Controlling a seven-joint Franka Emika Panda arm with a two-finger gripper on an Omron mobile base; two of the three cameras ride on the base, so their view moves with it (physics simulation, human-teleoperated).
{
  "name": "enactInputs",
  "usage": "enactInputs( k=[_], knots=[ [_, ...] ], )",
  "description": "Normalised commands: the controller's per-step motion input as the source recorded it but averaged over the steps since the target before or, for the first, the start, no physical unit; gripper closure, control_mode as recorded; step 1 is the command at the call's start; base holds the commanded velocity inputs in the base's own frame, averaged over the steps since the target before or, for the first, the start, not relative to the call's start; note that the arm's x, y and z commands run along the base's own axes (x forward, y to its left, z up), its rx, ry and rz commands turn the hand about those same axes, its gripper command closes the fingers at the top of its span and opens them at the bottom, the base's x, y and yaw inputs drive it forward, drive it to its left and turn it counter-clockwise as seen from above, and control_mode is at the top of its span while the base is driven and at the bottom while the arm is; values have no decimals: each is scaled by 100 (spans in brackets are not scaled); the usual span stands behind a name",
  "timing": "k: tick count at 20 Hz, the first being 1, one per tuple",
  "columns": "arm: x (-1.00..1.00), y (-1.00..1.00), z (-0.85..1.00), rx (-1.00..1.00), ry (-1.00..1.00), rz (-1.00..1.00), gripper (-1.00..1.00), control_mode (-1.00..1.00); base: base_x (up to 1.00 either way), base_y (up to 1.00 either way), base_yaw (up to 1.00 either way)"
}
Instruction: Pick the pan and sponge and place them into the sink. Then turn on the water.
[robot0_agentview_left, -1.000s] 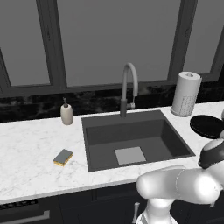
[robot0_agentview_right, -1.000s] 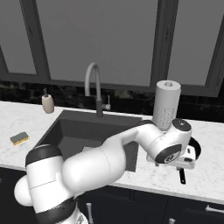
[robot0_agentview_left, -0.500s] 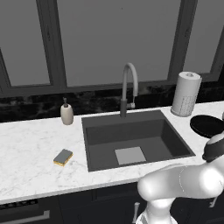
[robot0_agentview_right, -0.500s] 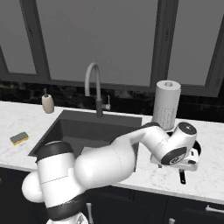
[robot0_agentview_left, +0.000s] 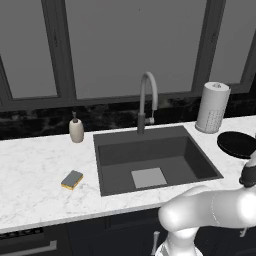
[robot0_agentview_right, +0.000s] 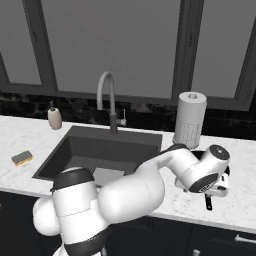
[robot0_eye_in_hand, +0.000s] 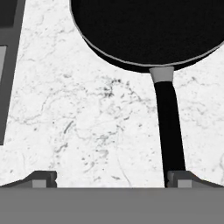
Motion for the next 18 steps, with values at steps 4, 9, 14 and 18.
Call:
enactInputs(
  k=[4,9,14,18],
  knots=[
    [13,-11,-24,2,-2,0,-100,-100,0,0,0],
    [11,-9,-24,2,0,0,-100,-100,0,0,0],
    [9,-17,-10,3,-1,0,-100,-100,0,0,0],
    [9,-17,0,3,-2,0,-100,-100,0,0,0]
  ],
)
